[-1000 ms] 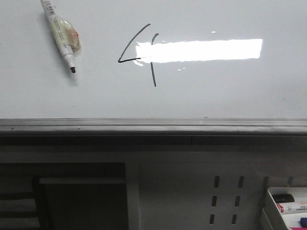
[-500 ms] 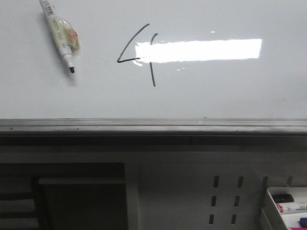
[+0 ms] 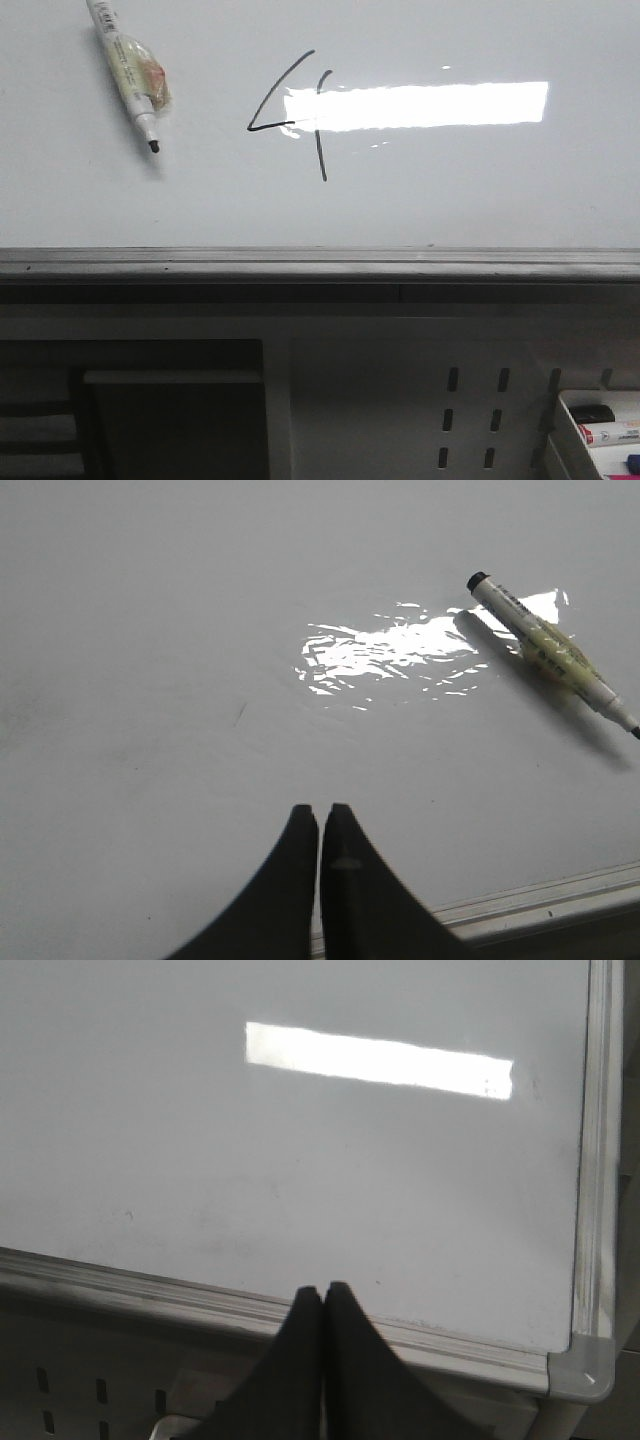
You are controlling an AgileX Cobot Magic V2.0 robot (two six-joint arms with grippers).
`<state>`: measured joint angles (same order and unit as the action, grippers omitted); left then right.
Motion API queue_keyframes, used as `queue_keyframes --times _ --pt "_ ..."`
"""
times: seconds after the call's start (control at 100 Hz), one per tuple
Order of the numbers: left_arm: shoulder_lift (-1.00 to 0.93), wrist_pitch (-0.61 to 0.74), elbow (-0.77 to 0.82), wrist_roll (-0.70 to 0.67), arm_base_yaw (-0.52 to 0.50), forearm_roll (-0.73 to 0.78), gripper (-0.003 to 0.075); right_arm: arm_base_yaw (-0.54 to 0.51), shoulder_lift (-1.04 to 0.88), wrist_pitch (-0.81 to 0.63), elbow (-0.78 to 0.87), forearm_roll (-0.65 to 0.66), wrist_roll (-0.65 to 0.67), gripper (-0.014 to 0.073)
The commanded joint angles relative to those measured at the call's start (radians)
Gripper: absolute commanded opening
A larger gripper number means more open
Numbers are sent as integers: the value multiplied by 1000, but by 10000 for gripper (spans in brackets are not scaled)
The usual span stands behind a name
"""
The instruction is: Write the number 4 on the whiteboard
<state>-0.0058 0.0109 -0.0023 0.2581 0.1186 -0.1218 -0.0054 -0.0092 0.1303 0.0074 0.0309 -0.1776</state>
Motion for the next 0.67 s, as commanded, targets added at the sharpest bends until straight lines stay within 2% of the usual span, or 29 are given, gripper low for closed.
queue_keyframes --times 0.0,0.66 --pt "-26 69 28 -13 8 -9 -20 -5 -22 -55 23 23 6 -66" --pt "-26 69 28 -13 8 -9 -20 -5 -22 -36 21 26 6 -66"
